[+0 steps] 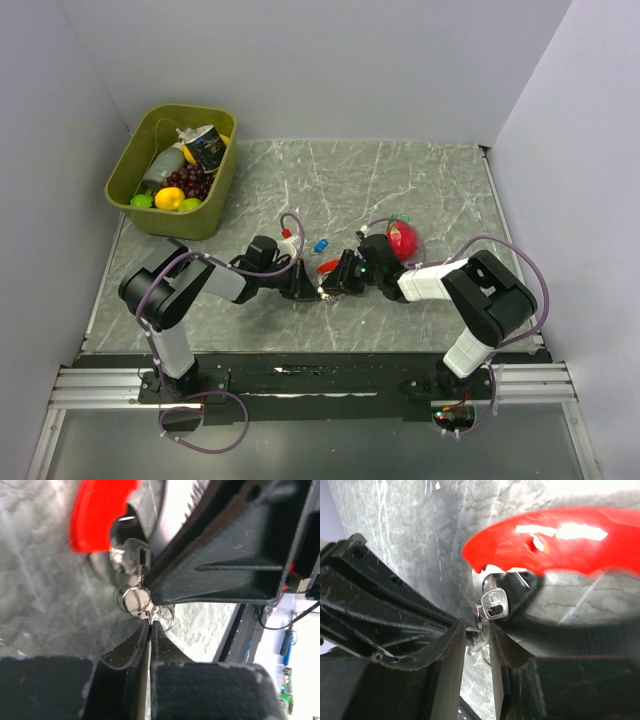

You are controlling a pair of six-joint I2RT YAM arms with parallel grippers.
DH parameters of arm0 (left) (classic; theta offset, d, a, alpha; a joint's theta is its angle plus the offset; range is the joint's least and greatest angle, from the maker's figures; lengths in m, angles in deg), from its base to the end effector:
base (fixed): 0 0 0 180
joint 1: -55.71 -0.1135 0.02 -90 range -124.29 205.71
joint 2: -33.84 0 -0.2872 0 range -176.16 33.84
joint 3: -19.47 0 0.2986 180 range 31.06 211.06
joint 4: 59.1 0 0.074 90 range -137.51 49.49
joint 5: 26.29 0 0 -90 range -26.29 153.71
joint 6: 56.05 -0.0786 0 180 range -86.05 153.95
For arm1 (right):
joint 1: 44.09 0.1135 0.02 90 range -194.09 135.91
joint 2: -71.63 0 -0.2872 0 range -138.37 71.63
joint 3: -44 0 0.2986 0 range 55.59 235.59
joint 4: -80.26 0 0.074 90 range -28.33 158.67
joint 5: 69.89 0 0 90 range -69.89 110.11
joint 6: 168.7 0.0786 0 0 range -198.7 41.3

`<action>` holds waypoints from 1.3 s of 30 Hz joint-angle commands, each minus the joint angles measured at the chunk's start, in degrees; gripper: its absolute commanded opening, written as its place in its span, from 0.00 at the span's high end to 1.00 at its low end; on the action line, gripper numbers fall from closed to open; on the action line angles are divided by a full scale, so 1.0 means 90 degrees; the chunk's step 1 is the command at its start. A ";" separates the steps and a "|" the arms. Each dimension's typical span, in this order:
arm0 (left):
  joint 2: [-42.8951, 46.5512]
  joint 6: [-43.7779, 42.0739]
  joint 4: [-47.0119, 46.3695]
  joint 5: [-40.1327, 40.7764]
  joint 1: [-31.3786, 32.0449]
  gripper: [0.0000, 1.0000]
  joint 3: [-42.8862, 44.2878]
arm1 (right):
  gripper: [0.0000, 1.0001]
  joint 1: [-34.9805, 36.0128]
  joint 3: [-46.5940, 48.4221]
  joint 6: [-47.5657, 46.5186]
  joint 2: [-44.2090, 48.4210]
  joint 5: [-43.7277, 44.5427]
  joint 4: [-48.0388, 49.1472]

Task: Put the keys on the keyring

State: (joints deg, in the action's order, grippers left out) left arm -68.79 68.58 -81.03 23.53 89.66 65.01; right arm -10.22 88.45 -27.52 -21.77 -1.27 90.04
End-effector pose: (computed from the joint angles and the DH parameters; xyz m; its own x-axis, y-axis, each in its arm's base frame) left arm 0.2659 -0.2401 0.0659 -0.8842 0.0719 -0.4616 0.4397 0.4619 -0.7703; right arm 0.2723 0.2173 0.0820 -0.9159 0.2590 -0.3066 -0.0638 0.6602 0.7484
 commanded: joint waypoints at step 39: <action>0.0358 0.0615 -0.1930 0.0568 -0.0257 0.66 -0.0697 | 0.95 -0.0062 0.0372 -0.0188 -0.1262 -0.0504 0.0702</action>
State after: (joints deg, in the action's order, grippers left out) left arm -66.52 73.85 -93.84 29.47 87.28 59.24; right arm -10.59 91.60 -28.02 -30.03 -7.70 97.16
